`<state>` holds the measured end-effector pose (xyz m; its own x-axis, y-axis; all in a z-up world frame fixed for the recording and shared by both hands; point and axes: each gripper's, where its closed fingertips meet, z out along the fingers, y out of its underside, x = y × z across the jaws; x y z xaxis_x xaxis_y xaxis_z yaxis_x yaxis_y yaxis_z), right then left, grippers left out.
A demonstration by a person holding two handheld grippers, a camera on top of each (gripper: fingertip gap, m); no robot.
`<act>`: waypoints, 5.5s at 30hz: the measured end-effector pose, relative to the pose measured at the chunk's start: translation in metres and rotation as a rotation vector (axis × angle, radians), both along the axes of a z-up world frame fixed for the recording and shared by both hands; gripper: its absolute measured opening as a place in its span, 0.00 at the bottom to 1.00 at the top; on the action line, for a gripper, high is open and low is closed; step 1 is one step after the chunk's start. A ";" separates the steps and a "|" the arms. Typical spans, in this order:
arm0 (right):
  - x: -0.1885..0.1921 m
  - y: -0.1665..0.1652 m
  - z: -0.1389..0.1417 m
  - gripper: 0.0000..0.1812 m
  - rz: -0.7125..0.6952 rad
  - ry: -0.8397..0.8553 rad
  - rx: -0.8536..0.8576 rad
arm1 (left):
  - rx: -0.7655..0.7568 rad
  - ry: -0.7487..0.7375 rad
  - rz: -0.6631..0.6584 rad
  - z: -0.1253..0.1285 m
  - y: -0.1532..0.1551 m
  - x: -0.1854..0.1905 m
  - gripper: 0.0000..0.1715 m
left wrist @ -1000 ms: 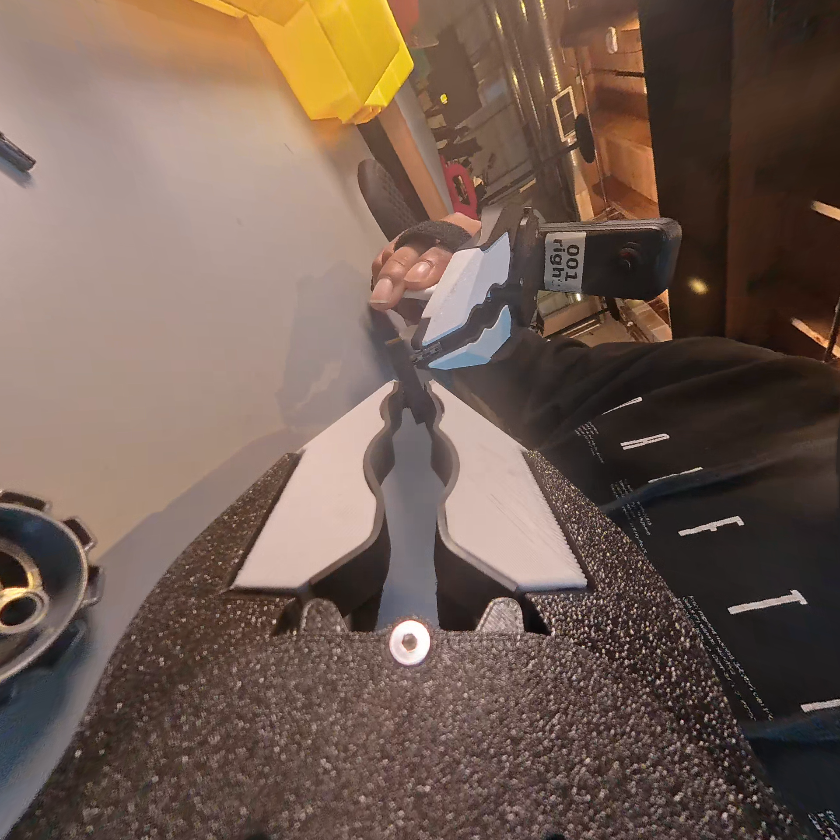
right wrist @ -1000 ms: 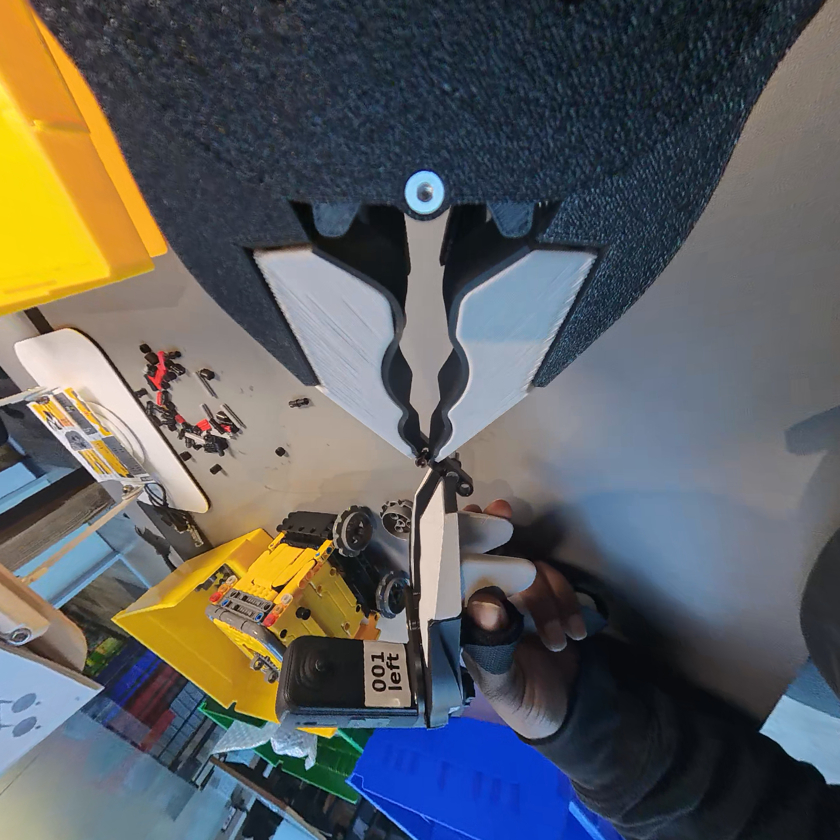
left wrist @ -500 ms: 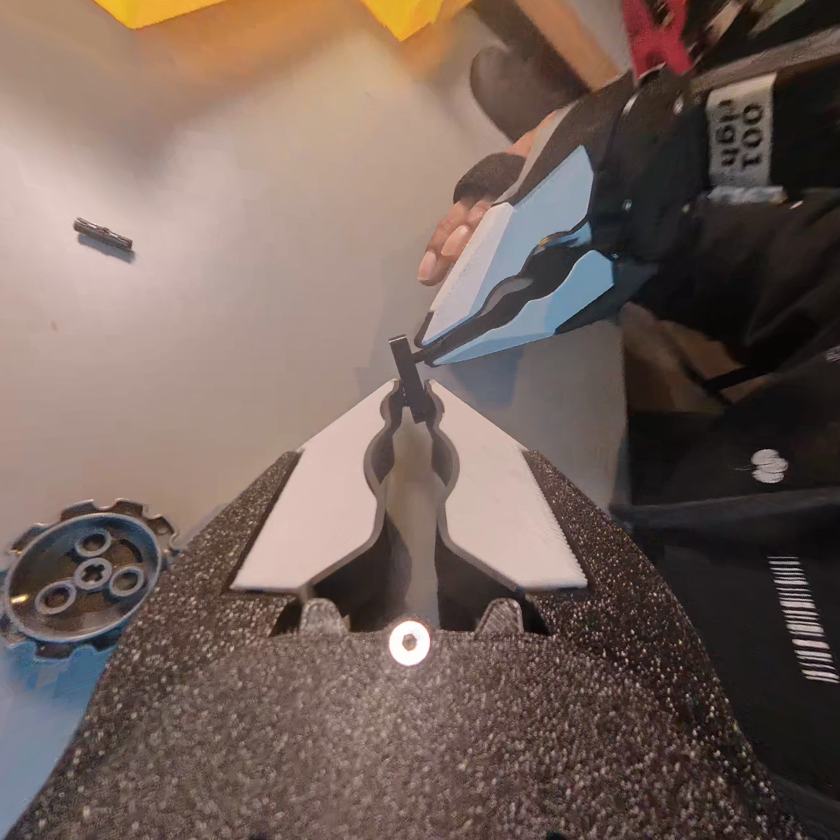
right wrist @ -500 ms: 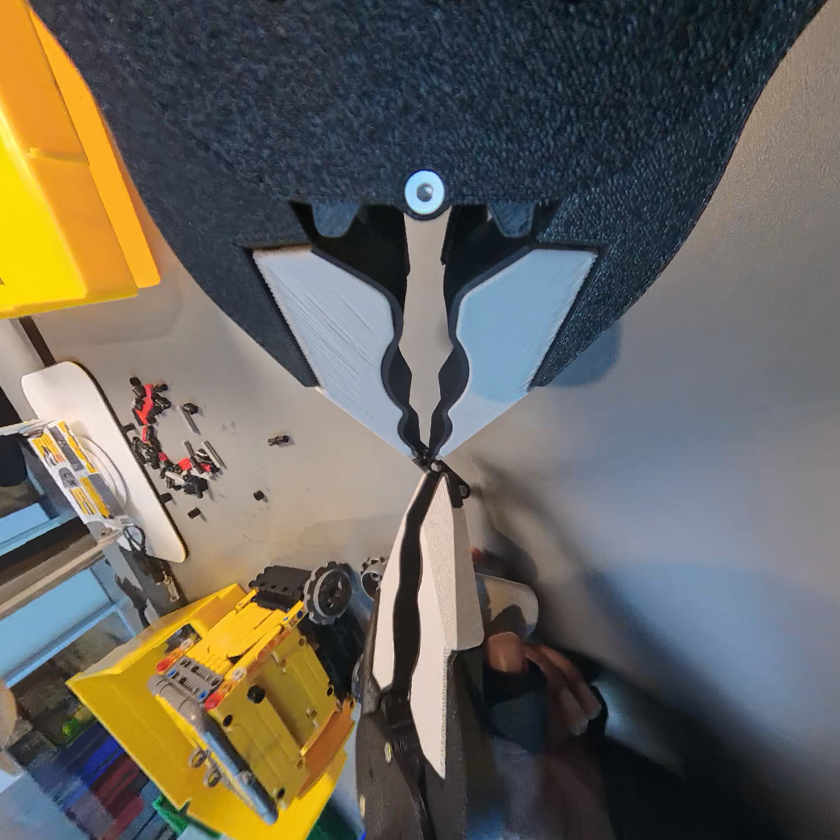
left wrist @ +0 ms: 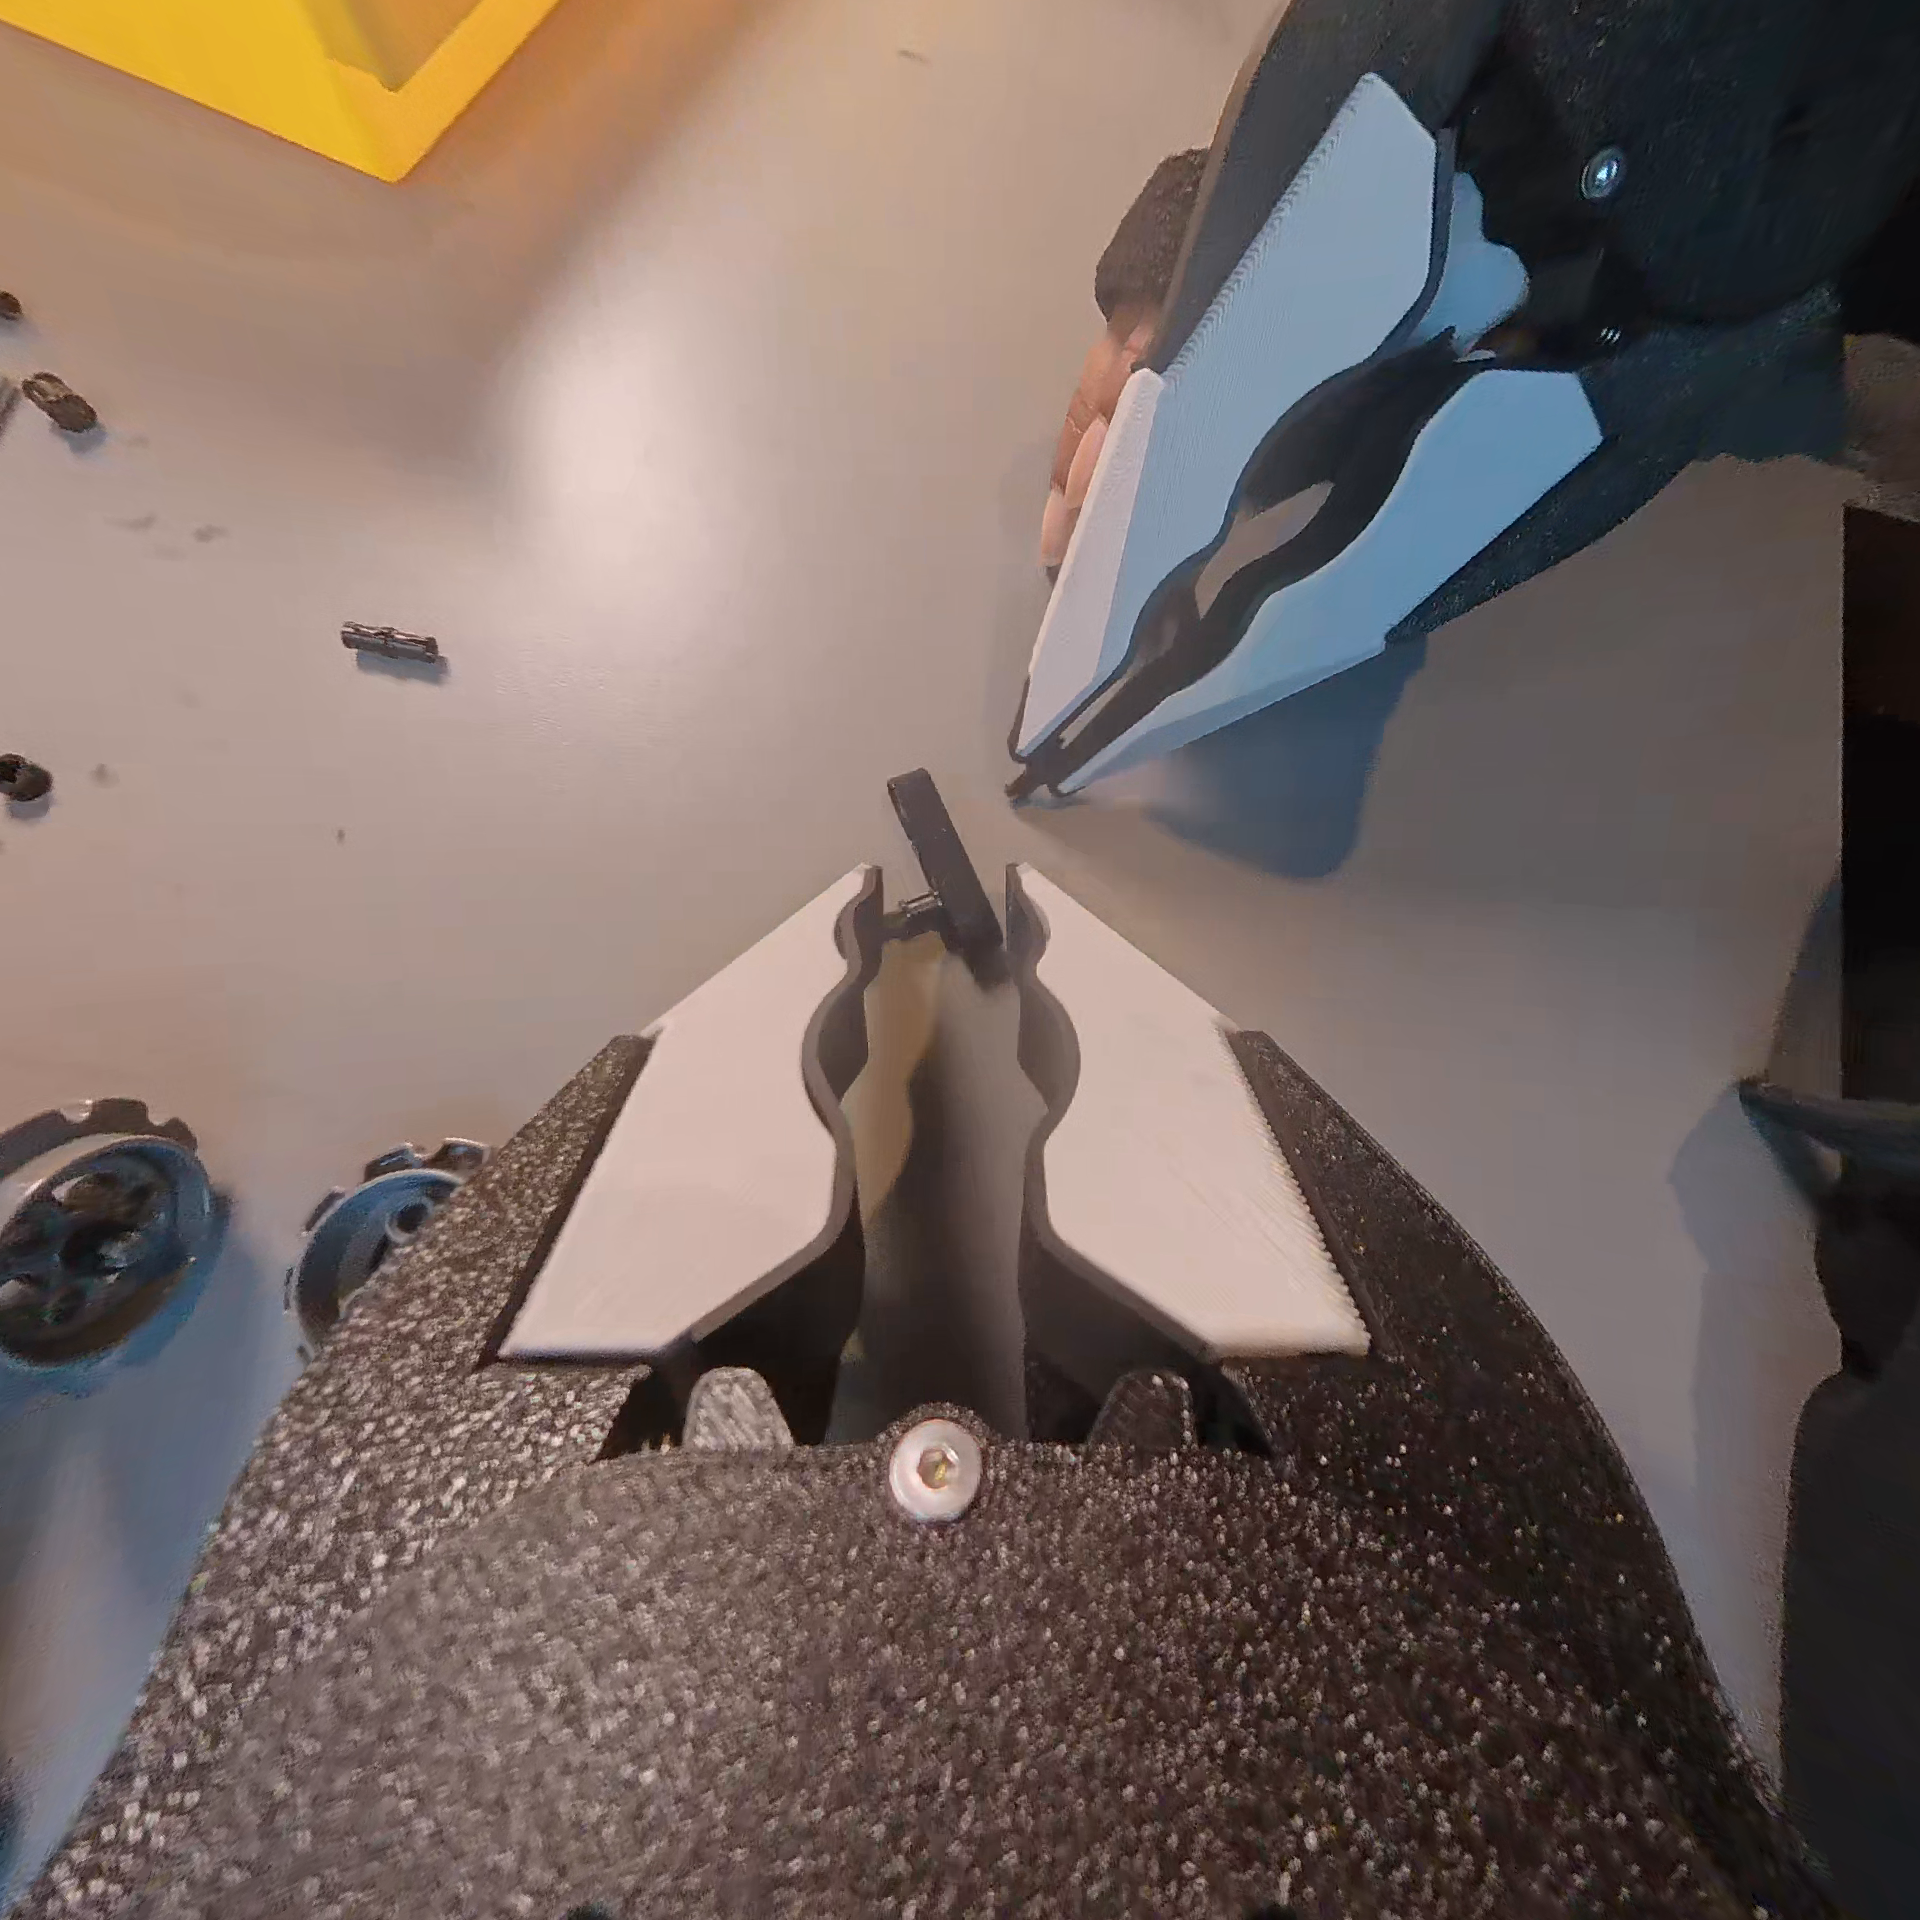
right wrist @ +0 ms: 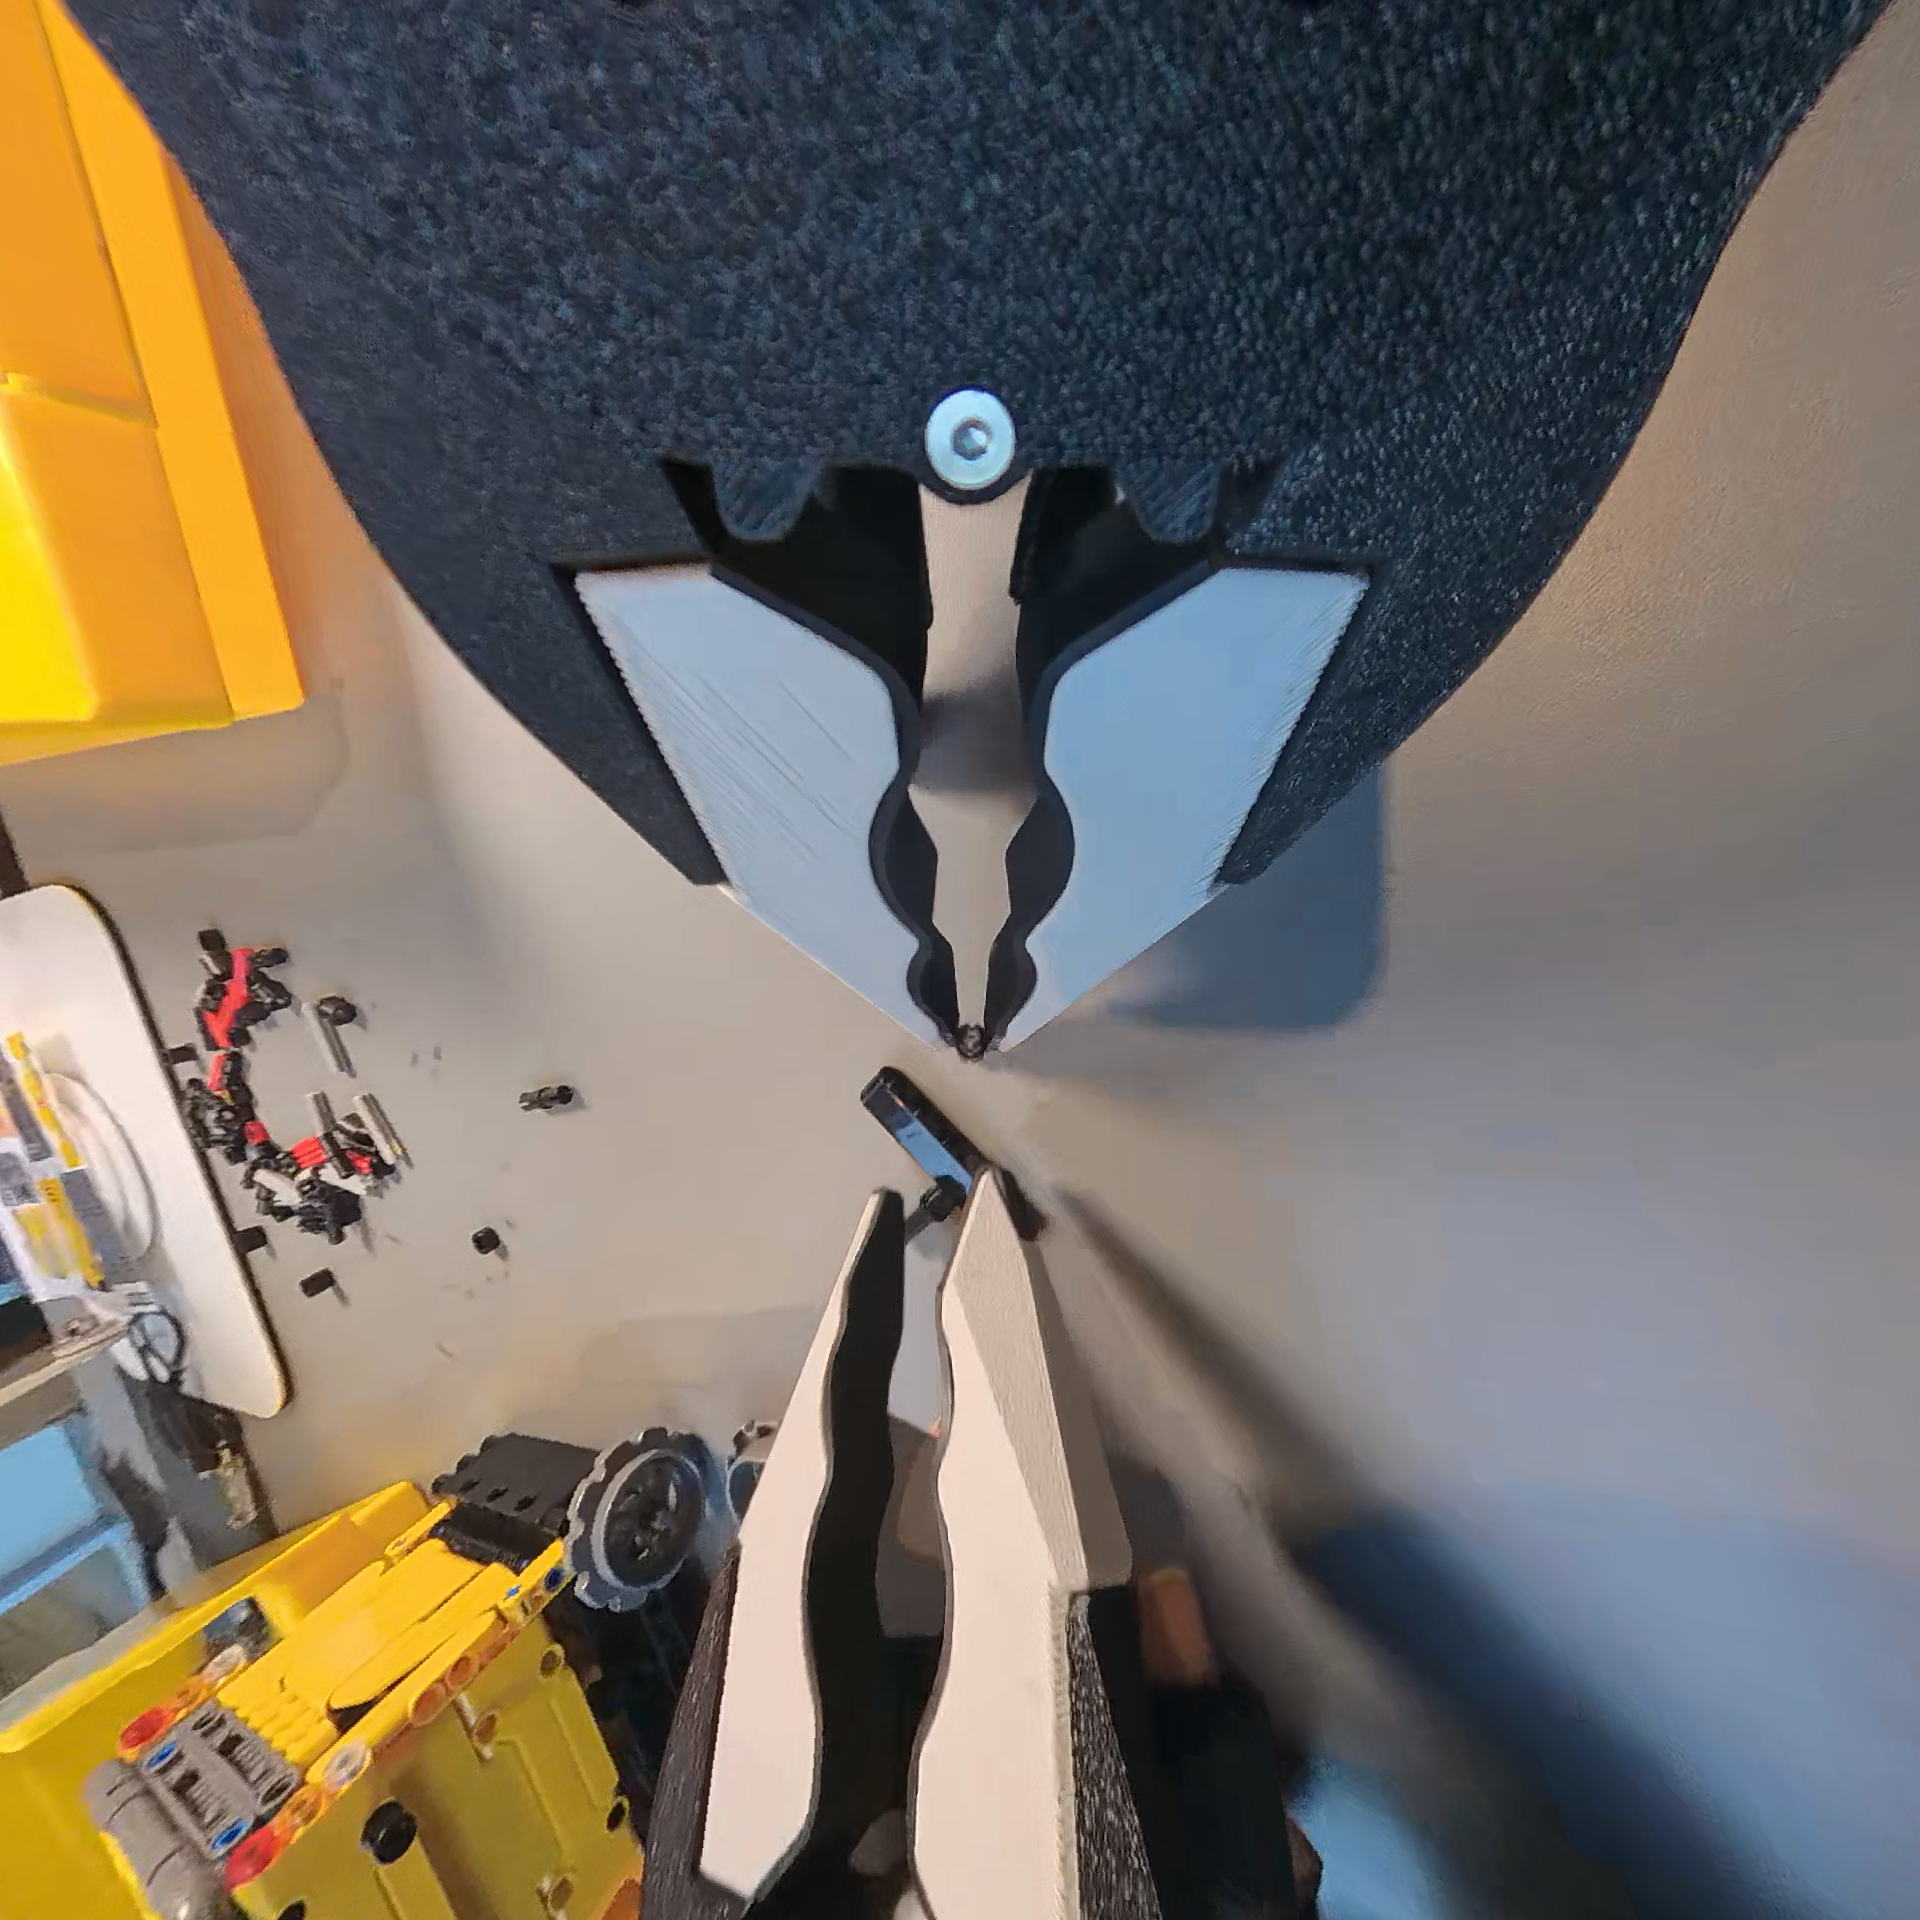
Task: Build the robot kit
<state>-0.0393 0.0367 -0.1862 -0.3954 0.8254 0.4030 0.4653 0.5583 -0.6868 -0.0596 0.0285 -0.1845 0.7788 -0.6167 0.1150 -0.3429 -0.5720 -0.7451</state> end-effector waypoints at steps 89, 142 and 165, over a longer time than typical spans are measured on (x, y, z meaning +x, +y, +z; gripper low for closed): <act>-0.030 0.011 -0.005 0.02 -0.435 -0.408 -0.392 | 0.055 0.104 0.216 -0.006 0.011 -0.013 0.08; -0.043 0.011 0.010 0.26 0.144 -0.259 -0.210 | 0.055 0.141 0.216 -0.004 0.000 -0.047 0.17; -0.037 0.009 -0.004 0.12 0.296 -0.340 -0.184 | 0.023 0.065 0.080 -0.006 -0.007 -0.029 0.10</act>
<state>-0.0759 0.0453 -0.1902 -0.7078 0.7031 0.0688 0.5199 0.5843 -0.6232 -0.0884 0.0211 -0.1907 0.8309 -0.5542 0.0489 -0.3450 -0.5823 -0.7361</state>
